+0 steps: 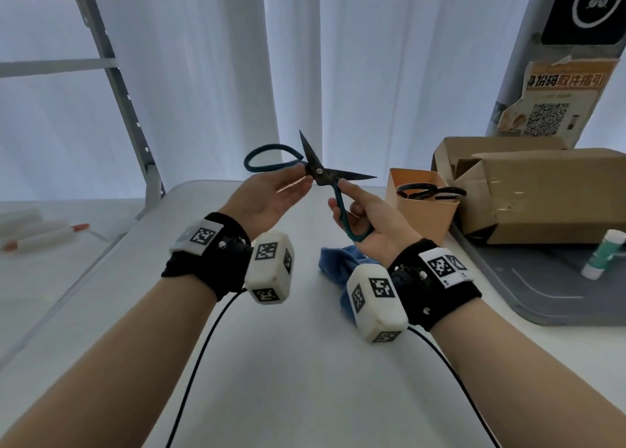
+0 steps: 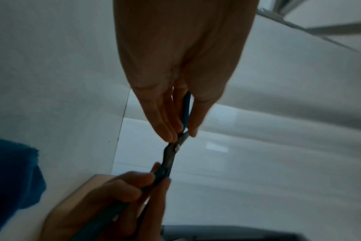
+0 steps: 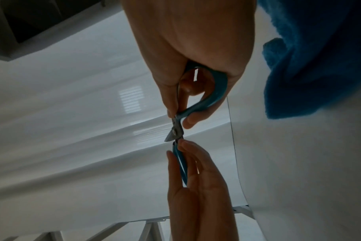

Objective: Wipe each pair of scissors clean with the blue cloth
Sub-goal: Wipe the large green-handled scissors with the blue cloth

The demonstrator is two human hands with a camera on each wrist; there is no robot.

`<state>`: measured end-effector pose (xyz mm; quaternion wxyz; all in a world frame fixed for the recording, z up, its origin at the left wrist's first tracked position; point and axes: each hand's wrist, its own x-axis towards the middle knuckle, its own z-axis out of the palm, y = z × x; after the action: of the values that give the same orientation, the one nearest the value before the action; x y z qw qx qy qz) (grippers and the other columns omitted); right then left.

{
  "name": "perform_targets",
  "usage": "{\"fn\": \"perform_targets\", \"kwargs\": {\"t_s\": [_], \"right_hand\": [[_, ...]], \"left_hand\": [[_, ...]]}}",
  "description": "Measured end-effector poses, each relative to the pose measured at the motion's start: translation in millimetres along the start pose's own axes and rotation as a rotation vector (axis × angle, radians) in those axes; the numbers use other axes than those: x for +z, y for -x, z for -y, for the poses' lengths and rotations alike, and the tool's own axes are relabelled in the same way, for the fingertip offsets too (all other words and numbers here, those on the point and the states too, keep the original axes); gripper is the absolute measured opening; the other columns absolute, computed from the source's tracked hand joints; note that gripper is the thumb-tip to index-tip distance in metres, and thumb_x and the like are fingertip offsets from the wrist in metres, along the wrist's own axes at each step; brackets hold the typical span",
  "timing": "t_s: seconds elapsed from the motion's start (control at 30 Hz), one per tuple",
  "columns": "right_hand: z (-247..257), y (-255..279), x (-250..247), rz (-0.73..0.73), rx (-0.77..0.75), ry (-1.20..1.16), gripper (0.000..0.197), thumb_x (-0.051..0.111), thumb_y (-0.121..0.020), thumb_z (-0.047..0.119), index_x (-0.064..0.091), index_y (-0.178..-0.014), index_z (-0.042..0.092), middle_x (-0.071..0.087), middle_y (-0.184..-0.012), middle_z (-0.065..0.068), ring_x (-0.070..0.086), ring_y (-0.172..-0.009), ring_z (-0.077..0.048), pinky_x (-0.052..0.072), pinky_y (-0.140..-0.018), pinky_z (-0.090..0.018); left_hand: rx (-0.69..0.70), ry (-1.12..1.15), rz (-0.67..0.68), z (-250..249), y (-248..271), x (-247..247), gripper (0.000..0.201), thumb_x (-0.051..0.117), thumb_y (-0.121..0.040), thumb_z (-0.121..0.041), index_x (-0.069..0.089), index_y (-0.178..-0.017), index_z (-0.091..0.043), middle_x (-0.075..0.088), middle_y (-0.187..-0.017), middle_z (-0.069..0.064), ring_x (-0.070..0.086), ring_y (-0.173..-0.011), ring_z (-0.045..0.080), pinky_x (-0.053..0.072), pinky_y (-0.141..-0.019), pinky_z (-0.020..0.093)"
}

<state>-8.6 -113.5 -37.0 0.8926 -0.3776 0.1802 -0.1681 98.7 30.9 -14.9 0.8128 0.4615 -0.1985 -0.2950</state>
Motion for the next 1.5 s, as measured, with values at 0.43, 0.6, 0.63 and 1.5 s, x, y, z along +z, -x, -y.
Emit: {"fn": "perform_targets", "kwargs": {"t_s": [0.43, 0.6, 0.63, 1.5], "right_hand": [[31.0, -2.3, -9.8, 0.036, 0.006, 0.265, 0.063, 0.04, -0.103, 0.051, 0.066, -0.11, -0.005, 0.065, -0.08, -0.017, 0.072, -0.08, -0.036, 0.062, -0.07, -0.043], [32.6, -3.3, -24.8, -0.051, 0.018, 0.839, 0.025, 0.047, -0.103, 0.012, 0.067, -0.112, 0.001, 0.064, -0.107, -0.014, 0.068, -0.08, -0.023, 0.057, -0.055, -0.024], [30.4, -5.0, -26.4, -0.05, 0.027, 0.973, 0.023, 0.051, -0.102, 0.012, 0.065, -0.115, 0.0, 0.063, -0.111, -0.014, 0.068, -0.08, -0.022, 0.056, -0.053, -0.023], [60.4, -26.4, 12.7, -0.029, -0.512, 0.466, 0.015, 0.076, -0.087, 0.019, 0.07, -0.094, 0.007, 0.076, -0.089, -0.007, 0.074, -0.084, -0.019, 0.059, -0.082, -0.026]], "left_hand": [[0.004, -0.114, -0.089, 2.3, -15.7, 11.8, 0.011, 0.055, -0.099, -0.001, 0.064, -0.104, 0.002, 0.073, -0.096, 0.014, 0.073, -0.09, 0.022, 0.061, -0.08, 0.03], [0.048, -0.185, -0.132, -15.7, -21.4, 13.1, 0.011, 0.055, -0.099, -0.001, 0.062, -0.107, 0.001, 0.072, -0.097, 0.013, 0.074, -0.085, 0.02, 0.062, -0.076, 0.028], [0.046, -0.189, -0.127, -17.1, -21.8, 14.3, 0.01, 0.055, -0.098, 0.0, 0.063, -0.105, 0.001, 0.073, -0.096, 0.013, 0.074, -0.083, 0.019, 0.062, -0.076, 0.028], [0.048, -0.811, 0.027, -45.5, -19.8, 18.3, 0.009, 0.059, -0.098, -0.011, 0.068, -0.099, -0.009, 0.077, -0.097, 0.009, 0.074, -0.087, 0.02, 0.06, -0.075, 0.027]]}}
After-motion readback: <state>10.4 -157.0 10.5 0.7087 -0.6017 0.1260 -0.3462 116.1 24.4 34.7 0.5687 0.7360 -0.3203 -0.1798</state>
